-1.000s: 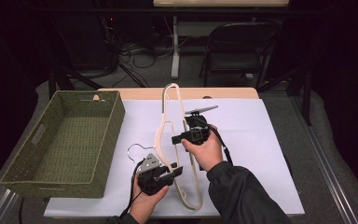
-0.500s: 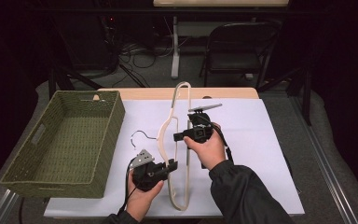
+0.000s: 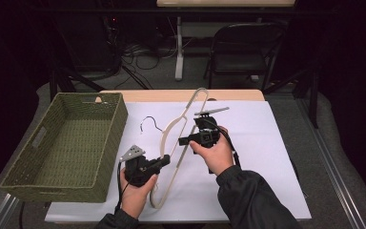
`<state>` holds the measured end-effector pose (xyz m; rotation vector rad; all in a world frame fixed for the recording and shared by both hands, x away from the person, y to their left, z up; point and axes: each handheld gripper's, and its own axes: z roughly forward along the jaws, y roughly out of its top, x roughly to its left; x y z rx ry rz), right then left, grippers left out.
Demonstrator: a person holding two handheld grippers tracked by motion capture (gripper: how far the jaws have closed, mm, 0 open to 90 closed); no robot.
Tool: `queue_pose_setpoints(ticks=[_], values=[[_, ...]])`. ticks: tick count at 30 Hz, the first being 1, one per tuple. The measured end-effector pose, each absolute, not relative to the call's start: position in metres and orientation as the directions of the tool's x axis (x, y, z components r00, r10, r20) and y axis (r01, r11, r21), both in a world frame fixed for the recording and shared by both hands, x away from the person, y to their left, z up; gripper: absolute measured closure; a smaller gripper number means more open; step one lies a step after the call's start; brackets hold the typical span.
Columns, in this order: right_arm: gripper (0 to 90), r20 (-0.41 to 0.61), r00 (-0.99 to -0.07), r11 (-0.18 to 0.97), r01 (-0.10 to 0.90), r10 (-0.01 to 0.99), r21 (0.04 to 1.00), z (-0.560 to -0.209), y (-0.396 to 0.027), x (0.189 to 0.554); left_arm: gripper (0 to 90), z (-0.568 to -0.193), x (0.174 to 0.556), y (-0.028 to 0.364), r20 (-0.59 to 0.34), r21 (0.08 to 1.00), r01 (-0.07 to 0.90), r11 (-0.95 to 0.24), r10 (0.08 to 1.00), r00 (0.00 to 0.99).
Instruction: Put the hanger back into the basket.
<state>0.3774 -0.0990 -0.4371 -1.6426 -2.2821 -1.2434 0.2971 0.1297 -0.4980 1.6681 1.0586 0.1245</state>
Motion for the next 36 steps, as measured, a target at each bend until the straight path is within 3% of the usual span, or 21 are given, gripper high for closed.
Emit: queue_pose_setpoints(ticks=[9,22,36], values=[[66.7,0.468,-0.429,0.105,0.813,0.772,0.572,-0.437,-0.101,0.377,87.0,-0.496,0.298,0.135,-0.415,0.821,0.571,0.009,0.697,0.585],[49.0,0.406,-0.470,0.157,0.783,0.784,0.602,-0.453,-0.119,0.370,87.0,-0.489,0.296,0.148,-0.362,0.817,0.577,-0.017,0.764,0.534],[45.0,0.335,-0.474,0.178,0.753,0.814,0.633,-0.477,-0.151,0.351,86.9,-0.466,0.291,0.158,-0.291,0.826,0.559,-0.067,0.800,0.525]])
